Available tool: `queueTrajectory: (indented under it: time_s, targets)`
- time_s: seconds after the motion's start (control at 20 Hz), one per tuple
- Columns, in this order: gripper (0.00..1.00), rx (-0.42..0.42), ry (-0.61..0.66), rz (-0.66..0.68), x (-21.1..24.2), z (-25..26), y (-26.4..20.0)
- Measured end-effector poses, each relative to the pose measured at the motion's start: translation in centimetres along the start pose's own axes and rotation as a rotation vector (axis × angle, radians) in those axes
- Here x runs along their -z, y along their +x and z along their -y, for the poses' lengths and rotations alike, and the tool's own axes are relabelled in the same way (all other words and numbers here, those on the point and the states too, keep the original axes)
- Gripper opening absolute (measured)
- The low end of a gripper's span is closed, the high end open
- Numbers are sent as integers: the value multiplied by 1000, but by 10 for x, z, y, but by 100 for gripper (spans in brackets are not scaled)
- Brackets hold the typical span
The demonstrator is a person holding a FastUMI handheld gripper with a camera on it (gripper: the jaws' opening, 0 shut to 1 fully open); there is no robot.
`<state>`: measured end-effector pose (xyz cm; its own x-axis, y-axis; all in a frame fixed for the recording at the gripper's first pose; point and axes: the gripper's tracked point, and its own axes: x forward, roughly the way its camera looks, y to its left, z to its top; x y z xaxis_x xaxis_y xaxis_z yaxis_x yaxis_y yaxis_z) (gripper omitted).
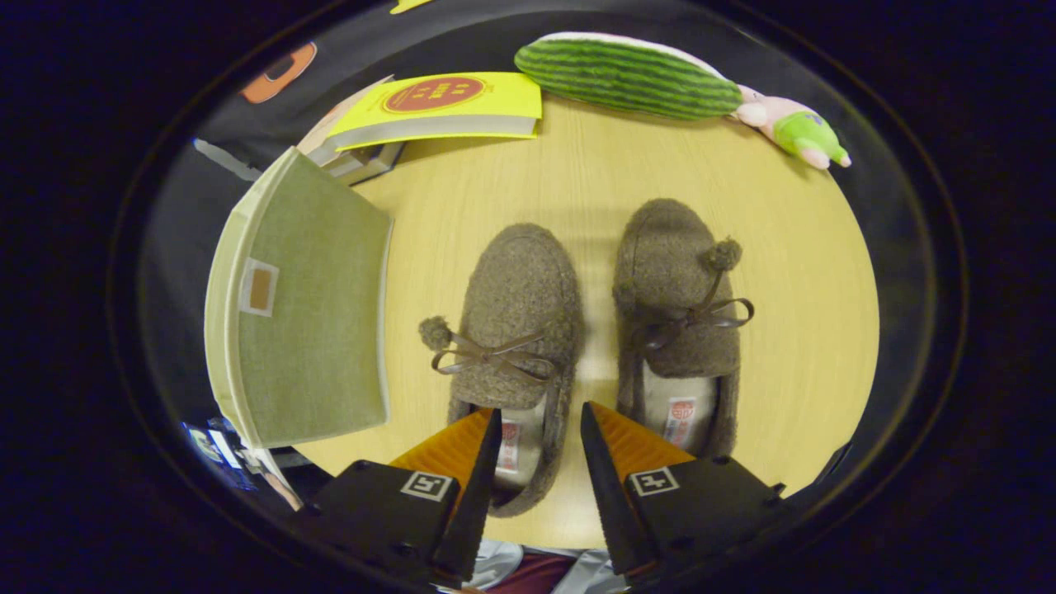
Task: Open the storage box then place both shoes into the box .Put the left shoe in first, then the right shoe, with the right side of both shoes facing outward in a uniform manner.
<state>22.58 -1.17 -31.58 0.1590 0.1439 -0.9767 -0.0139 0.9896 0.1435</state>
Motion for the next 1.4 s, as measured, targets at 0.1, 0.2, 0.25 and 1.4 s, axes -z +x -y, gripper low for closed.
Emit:
queueTrajectory:
  time_s: [0.1,0.2,0.25,1.4]
  targets:
    - [51,-6,14,-21,1,1,14]
    - [37,-31,38,-42,4,-1,24]
    - [24,-36,53,-33,2,0,24]
    - [6,-382,66,183,-51,-224,-145]
